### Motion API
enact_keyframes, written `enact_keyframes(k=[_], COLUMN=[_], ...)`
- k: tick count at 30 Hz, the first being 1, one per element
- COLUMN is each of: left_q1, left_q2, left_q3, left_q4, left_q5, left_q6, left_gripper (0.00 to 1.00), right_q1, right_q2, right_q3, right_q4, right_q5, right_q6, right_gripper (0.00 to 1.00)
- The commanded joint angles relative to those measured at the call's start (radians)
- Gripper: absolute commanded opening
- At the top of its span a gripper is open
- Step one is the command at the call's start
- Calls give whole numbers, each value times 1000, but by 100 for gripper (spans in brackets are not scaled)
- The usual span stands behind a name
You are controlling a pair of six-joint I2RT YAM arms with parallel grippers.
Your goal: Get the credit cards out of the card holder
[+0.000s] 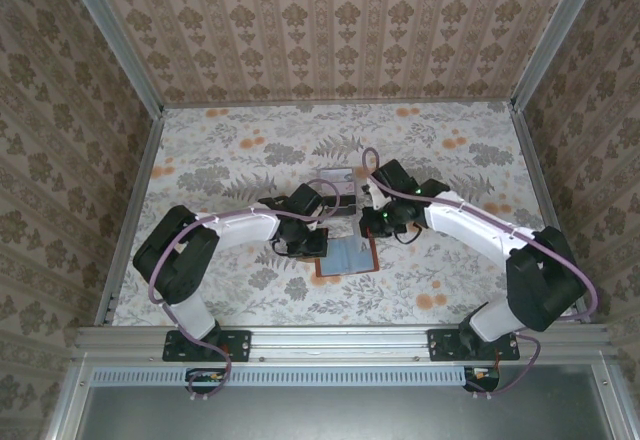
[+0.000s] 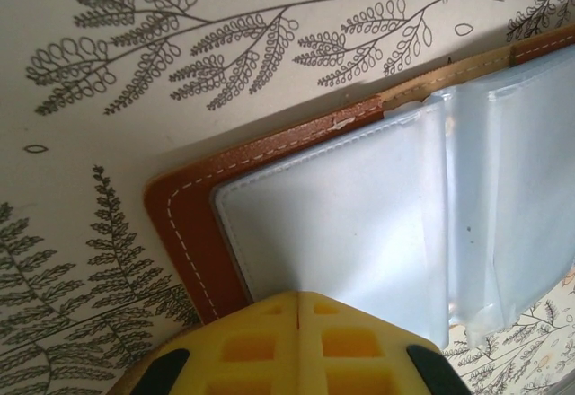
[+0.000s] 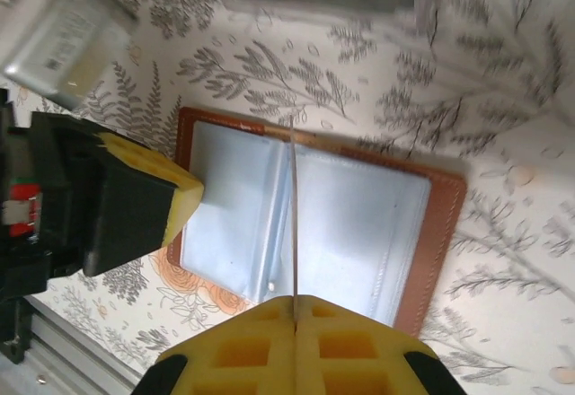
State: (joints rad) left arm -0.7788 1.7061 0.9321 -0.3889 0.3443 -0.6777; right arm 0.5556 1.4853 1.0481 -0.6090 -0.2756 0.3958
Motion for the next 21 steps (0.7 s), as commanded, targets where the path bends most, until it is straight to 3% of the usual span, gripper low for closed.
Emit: enact_keyframes(k=[1, 13, 21], left_q1=[14, 78, 150], left_q2=[-14, -114, -250], left_q3=[-13, -43, -140], left_q4=[-48, -8, -11], left_q5=[-24, -5, -22], left_q6=[35, 46, 33], left_gripper=[0, 9, 12], right_q1=[-6, -42, -66], right_q2=[-11, 215, 400], right_q3=[93, 421, 656], right_q4=[-72, -138, -249], right_q5=[105, 141, 108], right_q6=[-240, -917, -1131], right_gripper=[3, 0, 0])
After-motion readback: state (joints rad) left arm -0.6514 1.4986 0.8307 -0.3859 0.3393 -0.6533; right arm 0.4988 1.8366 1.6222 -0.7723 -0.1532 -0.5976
